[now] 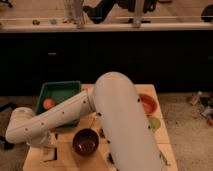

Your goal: Place eraser in metal cup

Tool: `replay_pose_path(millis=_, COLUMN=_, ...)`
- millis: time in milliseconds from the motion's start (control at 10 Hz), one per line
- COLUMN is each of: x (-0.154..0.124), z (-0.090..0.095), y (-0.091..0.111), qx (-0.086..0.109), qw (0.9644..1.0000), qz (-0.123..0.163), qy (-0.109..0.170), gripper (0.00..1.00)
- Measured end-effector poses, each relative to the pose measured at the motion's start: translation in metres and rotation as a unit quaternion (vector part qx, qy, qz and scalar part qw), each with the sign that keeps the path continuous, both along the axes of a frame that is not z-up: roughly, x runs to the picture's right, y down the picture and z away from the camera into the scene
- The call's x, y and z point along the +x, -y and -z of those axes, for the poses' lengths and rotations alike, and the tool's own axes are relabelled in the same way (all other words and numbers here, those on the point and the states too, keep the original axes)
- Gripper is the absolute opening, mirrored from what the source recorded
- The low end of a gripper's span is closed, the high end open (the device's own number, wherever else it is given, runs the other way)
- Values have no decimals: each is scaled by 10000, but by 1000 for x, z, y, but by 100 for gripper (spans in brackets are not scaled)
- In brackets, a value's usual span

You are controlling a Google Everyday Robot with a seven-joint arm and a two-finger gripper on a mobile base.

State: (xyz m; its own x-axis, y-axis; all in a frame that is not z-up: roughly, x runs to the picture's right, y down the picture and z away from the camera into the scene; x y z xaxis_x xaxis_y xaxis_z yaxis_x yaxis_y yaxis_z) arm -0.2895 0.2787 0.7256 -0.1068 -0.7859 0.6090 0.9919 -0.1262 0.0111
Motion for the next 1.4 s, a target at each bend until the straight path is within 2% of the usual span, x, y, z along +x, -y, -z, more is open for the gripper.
replay_pose_path(millis=400, x=9, z=25, y=29, qx=226, qw=9995, qz=-184, qy=118, gripper=0)
replay_pose_path(millis=800, x=23, z=28, y=59, qx=449, qw=9981, qz=-423, qy=9, gripper=0)
replay_pose_path(millis=1000, x=35, z=28, y=78, qx=574, qw=9963, qz=-630, qy=-96, gripper=0)
replay_pose_path(millis=1400, x=62, z=26, y=116, qx=791, qw=9902, qz=-1102, qy=-328, gripper=0)
